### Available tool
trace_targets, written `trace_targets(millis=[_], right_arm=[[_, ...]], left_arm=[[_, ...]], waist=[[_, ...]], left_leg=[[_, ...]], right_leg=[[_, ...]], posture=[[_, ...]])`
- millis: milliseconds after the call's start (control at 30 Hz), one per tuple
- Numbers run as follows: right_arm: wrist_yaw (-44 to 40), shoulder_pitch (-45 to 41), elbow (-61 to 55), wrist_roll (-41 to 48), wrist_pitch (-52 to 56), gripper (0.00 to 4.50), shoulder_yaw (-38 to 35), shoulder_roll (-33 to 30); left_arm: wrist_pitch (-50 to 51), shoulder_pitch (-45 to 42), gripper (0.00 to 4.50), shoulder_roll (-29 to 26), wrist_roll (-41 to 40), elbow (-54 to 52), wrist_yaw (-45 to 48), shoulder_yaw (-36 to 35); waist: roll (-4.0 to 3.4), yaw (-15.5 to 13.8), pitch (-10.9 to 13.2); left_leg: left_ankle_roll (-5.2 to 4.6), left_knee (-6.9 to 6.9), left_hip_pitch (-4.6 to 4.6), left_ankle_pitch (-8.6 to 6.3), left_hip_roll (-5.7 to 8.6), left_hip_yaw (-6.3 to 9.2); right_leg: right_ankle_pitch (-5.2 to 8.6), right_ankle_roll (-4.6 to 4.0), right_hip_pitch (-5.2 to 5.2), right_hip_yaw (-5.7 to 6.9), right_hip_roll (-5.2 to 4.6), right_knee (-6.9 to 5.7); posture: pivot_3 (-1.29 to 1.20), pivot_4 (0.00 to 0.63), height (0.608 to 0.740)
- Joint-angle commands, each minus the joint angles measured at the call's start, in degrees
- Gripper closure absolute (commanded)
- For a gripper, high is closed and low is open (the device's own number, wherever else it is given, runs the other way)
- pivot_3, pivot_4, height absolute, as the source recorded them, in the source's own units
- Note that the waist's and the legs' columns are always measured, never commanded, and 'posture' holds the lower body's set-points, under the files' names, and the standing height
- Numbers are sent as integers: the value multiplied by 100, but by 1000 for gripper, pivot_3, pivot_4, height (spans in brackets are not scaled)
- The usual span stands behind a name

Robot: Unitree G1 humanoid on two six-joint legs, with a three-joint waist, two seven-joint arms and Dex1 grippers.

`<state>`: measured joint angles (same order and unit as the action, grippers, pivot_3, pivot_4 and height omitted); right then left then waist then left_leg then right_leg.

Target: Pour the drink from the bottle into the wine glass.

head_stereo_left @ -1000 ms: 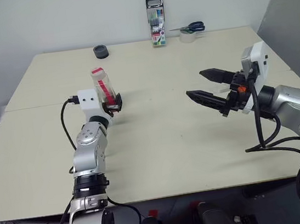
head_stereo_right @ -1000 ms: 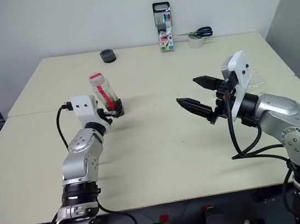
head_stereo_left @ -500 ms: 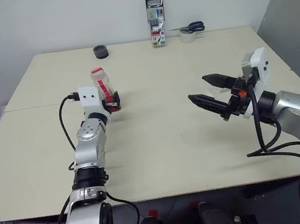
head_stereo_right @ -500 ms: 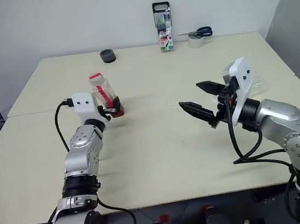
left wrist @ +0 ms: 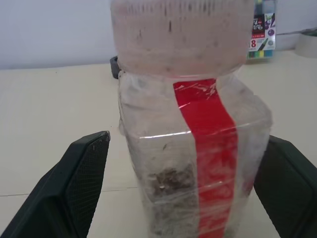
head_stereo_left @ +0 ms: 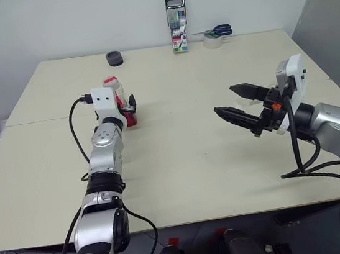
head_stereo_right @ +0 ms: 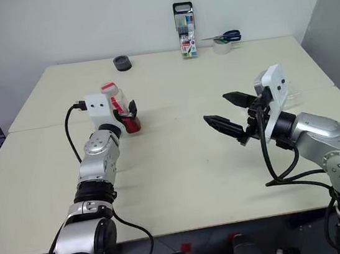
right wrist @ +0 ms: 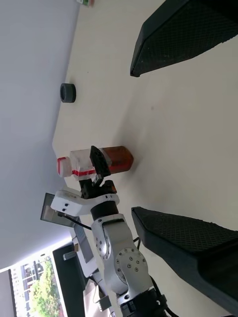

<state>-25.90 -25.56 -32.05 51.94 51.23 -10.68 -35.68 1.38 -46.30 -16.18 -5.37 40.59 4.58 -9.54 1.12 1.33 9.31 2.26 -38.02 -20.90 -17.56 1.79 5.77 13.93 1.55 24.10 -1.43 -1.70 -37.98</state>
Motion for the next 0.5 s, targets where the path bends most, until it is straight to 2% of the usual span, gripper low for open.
trace_targets(millis=[33,500], right_arm=[[29,5,-208,68,-142,0,-208,-58],[219,-82,-222,158,-122,0,-166,-38]], left_arm=[[-260,-224,53,-74,39,73,-50,-65],[-415,-445,53,-24,-28,176,-40,-59]], waist=[[0,0,0],[0,1,0]], left_leg=[[0,0,-1,0,1,3],[2,-2,-7,2,13,23]], right_leg=[[0,0,0,4,0,0],[0,0,-2,26,-26,1]], posture=[[0,150,740],[0,150,740]])
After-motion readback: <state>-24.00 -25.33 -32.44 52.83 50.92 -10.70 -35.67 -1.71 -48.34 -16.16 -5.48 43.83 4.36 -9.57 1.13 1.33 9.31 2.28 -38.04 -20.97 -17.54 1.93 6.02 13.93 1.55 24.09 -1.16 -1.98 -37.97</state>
